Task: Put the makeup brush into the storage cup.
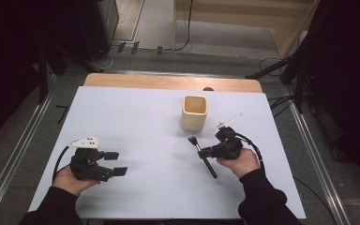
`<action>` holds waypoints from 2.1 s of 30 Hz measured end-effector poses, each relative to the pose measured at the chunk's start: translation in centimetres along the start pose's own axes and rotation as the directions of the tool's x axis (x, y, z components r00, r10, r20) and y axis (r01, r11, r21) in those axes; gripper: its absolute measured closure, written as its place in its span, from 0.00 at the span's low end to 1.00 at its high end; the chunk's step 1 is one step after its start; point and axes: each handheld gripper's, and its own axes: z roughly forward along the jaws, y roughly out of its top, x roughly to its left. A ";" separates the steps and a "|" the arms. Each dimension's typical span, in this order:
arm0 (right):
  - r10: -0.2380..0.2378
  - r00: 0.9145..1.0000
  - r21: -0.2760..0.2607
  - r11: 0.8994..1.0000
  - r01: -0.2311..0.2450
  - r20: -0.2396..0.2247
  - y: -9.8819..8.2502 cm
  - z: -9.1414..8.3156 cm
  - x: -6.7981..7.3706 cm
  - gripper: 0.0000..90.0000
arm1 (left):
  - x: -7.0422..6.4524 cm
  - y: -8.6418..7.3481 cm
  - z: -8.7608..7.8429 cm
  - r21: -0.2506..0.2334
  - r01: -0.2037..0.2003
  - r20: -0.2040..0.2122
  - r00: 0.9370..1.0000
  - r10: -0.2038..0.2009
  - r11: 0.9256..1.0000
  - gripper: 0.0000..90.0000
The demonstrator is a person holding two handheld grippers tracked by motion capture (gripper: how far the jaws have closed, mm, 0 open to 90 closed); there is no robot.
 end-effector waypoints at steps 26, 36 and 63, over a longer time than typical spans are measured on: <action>-0.018 0.993 -0.192 0.981 -0.005 -0.115 -0.7 0.3 0.2 0.88 | -0.5 1.5 2.0 0.019 -0.032 0.026 0.999 0.031 0.999 0.27; -0.028 0.992 -0.233 0.972 0.000 -0.120 -0.5 0.2 0.5 0.88 | -1.3 2.7 3.0 0.036 -0.044 0.040 0.998 0.043 0.998 0.27; -0.049 0.987 -0.272 0.962 0.005 -0.154 1.1 -0.1 2.5 0.88 | -3.4 6.5 4.7 0.052 -0.088 0.054 0.995 0.085 0.995 0.27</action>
